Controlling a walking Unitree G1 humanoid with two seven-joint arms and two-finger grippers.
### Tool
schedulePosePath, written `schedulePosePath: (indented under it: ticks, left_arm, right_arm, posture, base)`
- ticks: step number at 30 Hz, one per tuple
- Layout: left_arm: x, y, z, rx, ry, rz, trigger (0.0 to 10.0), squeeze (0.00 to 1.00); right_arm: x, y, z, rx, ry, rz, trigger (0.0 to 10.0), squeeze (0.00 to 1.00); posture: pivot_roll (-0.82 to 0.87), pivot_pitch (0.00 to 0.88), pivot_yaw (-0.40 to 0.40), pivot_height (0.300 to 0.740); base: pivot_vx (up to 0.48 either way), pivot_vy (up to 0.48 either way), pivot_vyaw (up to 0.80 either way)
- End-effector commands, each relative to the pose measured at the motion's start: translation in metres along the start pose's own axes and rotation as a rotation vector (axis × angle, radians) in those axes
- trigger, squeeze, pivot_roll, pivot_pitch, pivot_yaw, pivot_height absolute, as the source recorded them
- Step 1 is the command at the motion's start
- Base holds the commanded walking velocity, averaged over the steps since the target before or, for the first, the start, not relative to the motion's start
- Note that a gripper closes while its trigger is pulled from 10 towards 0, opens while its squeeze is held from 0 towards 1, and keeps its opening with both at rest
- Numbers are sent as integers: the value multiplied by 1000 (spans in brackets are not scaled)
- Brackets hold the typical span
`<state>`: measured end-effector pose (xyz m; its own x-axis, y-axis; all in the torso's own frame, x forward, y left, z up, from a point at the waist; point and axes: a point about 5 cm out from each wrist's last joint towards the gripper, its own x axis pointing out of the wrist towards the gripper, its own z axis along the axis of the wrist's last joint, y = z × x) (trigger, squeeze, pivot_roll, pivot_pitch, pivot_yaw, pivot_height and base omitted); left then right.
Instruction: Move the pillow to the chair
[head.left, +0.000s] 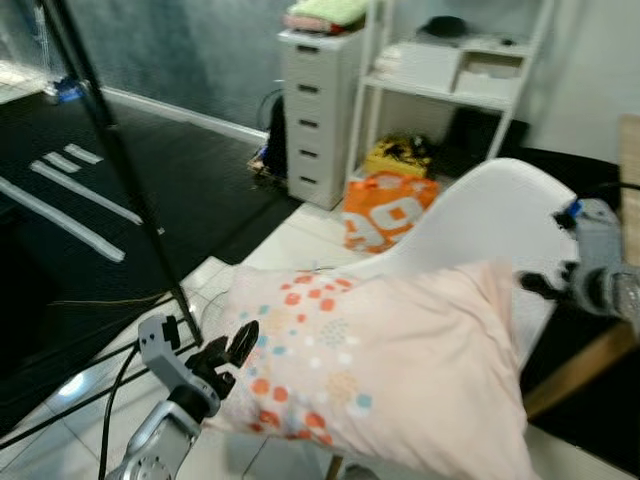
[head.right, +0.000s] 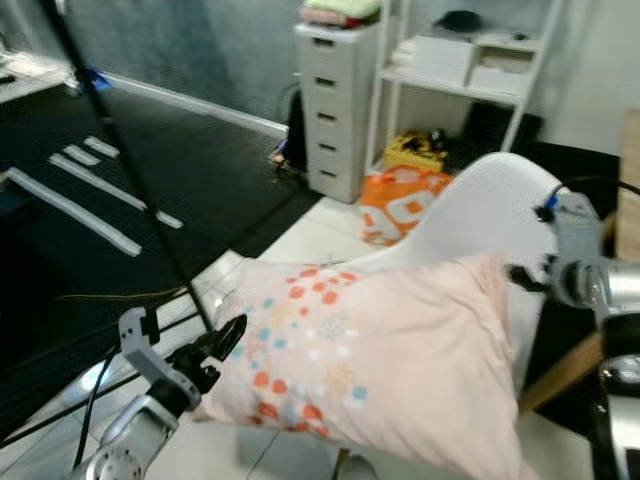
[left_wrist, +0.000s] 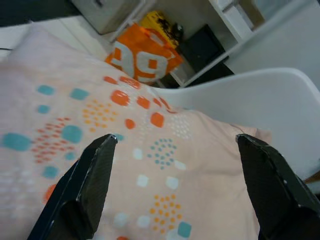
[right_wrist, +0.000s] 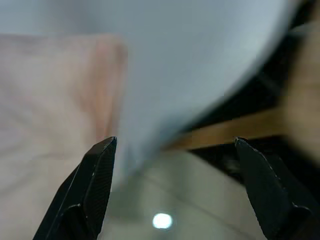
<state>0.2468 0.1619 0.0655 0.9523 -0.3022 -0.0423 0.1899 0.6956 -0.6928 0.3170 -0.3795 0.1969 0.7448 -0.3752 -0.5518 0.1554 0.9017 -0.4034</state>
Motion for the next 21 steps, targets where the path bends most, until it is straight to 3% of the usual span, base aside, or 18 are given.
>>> schedulePosePath:
  ticks: [1, 3, 4, 6, 8, 10, 11, 12, 13, 14, 16, 17, 18, 19, 20, 21]
  left_arm:
    - [-1, -1, 0, -9, 6, -17, 10000, 0]
    - [-1, -1, 0, -11, 9, -23, 10000, 0]
    - [-1, -1, 0, -11, 9, -23, 10000, 0]
    - [-1, 0, 1, 0, 5, -14, 10000, 0]
    - [-1, 0, 1, 0, 5, -14, 10000, 0]
    - [0, 4, 3, 18, -4, 22, 10000, 0]
    - [0, 10, 4, 39, -9, 70, 10000, 0]
    - [0, 10, 4, 39, -9, 70, 10000, 0]
    - [0, 15, 6, 52, -16, 112, 10000, 0]
    - [0, 15, 6, 52, -16, 112, 10000, 0]
    - [-1, 24, 7, 75, -23, 180, 10000, 0]
    - [-1, 24, 7, 75, -23, 180, 10000, 0]
    - [-1, 30, 7, 98, -19, 217, 10000, 0]
    - [-1, 30, 7, 98, -19, 217, 10000, 0]
    - [-2, 35, 7, 128, -12, 251, 10000, 0]
    - [-2, 35, 7, 128, -12, 251, 10000, 0]
  right_arm:
    - [-1, -6, 1, -46, -13, -62, 10000, 0]
    - [-10, -18, 25, -37, -164, -142, 10000, 0]
    - [-10, -18, 25, -37, -164, -142, 10000, 0]
    - [-20, -14, 54, -12, -361, -112, 10000, 0]
    - [-20, -14, 54, -12, -361, -112, 10000, 0]
    - [-27, 10, 73, 34, -506, 63, 10000, 0]
    - [-27, 32, 75, 58, -535, 208, 10000, 0]
    - [-27, 32, 75, 58, -535, 208, 10000, 0]
    - [-26, 52, 73, 70, -547, 337, 10000, 0]
    - [-26, 52, 73, 70, -547, 337, 10000, 0]
    - [-22, 92, 57, 83, -520, 556, 10000, 0]
    - [-22, 92, 57, 83, -520, 556, 10000, 0]
    - [-15, 118, 38, 90, -464, 651, 10000, 0]
    - [-15, 118, 38, 90, -464, 651, 10000, 0]
    - [-8, 139, 19, 91, -408, 702, 10000, 0]
    - [-8, 139, 19, 91, -408, 702, 10000, 0]
  posture:
    - [-261, 55, -25, 710]
    - [-262, 55, -21, 720]
    - [-262, 55, -21, 720]
    - [-260, 54, -20, 730]
    - [-260, 54, -20, 730]
    - [-258, 51, -20, 740]
    - [-258, 49, -20, 740]
    - [-258, 49, -20, 740]
    - [-258, 48, -20, 740]
    - [-258, 48, -20, 740]
    - [-255, 36, -21, 740]
    - [-255, 36, -21, 740]
    - [-250, 26, -23, 740]
    - [-250, 26, -23, 740]
    - [-250, 26, -23, 740]
    - [-250, 26, -23, 740]
  base:
    - [0, 0, 0]
    - [0, 0, 0]
    - [0, 0, 0]
    - [0, 0, 0]
    - [0, 0, 0]
    - [0, 0, 0]
    - [0, 0, 0]
    - [0, 0, 0]
    - [0, 0, 0]
    - [0, 0, 0]
    - [0, 0, 0]
    - [0, 0, 0]
    - [0, 0, 0]
    - [0, 0, 0]
    - [0, 0, 0]
    - [0, 0, 0]
